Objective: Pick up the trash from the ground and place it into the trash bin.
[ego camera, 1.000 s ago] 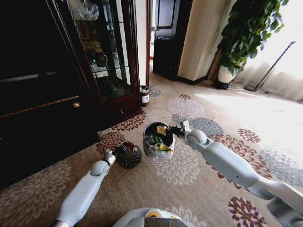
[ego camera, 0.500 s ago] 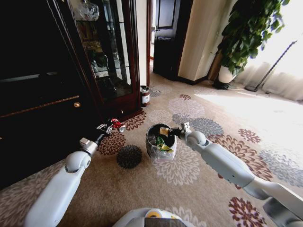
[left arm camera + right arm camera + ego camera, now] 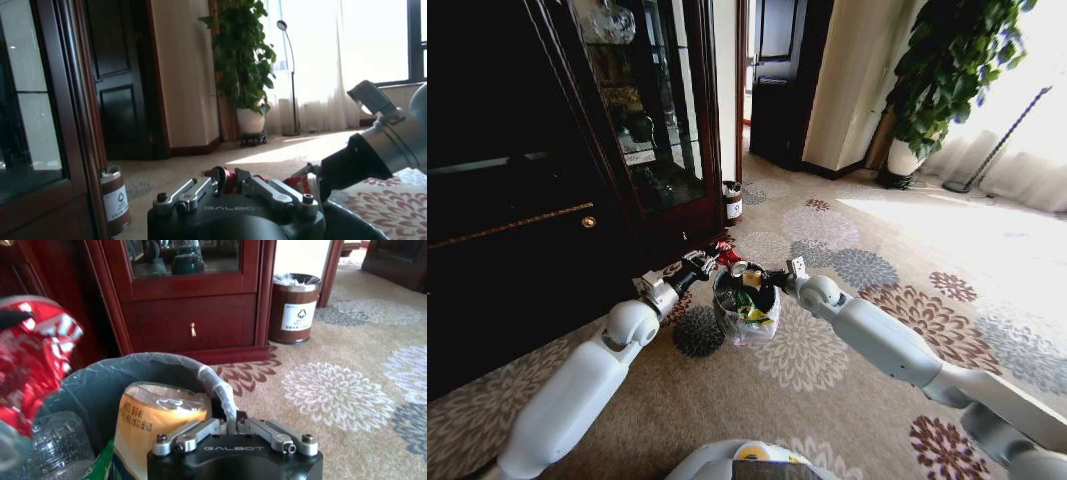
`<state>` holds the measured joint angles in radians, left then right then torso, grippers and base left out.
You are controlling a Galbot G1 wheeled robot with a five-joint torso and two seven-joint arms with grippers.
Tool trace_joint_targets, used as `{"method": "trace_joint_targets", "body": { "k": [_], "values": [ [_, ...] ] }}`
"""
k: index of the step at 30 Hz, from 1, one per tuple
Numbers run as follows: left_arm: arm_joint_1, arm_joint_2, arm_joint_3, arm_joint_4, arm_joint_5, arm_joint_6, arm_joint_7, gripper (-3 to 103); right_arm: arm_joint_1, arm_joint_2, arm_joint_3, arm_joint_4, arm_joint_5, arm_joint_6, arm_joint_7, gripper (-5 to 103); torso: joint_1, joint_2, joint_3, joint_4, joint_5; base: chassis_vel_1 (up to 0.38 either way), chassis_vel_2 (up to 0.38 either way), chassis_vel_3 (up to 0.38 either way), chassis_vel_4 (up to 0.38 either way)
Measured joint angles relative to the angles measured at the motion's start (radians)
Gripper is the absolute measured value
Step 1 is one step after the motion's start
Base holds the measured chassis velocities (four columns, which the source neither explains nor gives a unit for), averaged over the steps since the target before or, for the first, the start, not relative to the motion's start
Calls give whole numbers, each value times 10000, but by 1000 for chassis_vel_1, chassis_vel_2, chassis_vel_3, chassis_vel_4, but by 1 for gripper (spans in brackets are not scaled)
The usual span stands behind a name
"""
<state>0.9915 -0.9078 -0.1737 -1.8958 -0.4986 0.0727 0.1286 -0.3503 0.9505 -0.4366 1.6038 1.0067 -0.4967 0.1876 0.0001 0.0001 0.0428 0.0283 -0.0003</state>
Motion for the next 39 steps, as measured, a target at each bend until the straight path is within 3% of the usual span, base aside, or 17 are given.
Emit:
{"method": "trace_joint_targets", "body": {
  "k": [7,10,13,15,16,18,19,22,25,27,30,31,33,38,39],
  "values": [
    [-147,-25,259,635,100,-286,-25,11,111,27,-22,123,139,-74,9,2,0,0,0,0,1,0,0,0,0],
    [-191,0,322,613,93,-248,-1,20,115,83,-40,125,141,-74,1,2,0,0,0,0,4,0,0,0,0],
    [-192,56,419,548,82,-228,106,36,115,128,-44,124,137,-74,-16,2,0,0,0,-1,3,0,0,0,0],
    [-180,80,458,521,78,-226,209,36,120,145,-44,121,134,-74,-37,2,0,0,0,0,3,0,0,0,0],
    [-158,100,495,481,62,-228,380,47,131,161,-44,98,120,-75,-81,2,0,0,0,0,3,0,0,0,0],
    [-143,108,507,439,21,-245,568,47,134,166,-47,87,112,-74,-92,2,0,0,0,1,3,0,0,0,0],
    [-121,110,513,354,-45,-288,781,58,138,161,-64,80,104,-74,-99,2,0,0,0,0,2,0,0,0,0],
    [-87,103,482,189,-111,-330,868,64,138,157,-59,69,100,-74,-101,2,0,0,0,-1,2,0,0,0,0],
    [53,21,20,-324,-449,-312,176,80,-32,89,336,57,111,-73,-50,2,0,0,0,2,4,0,0,0,0],
    [81,10,-125,-445,-555,-257,-98,80,-88,42,444,61,117,-73,-35,2,0,0,-1,2,4,0,0,0,0],
    [189,45,-700,-930,-1360,421,-1553,95,-456,-262,1078,83,143,-112,72,2,0,0,0,-2,4,0,0,0,0],
    [189,45,-700,-930,-1360,421,-1553,95,-456,-262,1078,83,143,-112,72,2,0,0,0,-2,4,0,0,0,0],
    [382,133,-1358,-1070,-1981,1040,-2289,100,-870,-591,1734,84,154,-192,158,2,0,1,-1,-2,8,0,0,0,0],
    [724,236,-1787,-972,-2116,1264,-2482,100,-1530,-1057,2576,235,151,-421,184,2,0,0,-1,1,5,0,0,0,0],
    [962,264,-1965,-852,-2206,1368,-2569,100,-2063,-1409,3248,446,157,-502,193,2,0,0,0,3,10,0,0,0,0]
  ]
}}
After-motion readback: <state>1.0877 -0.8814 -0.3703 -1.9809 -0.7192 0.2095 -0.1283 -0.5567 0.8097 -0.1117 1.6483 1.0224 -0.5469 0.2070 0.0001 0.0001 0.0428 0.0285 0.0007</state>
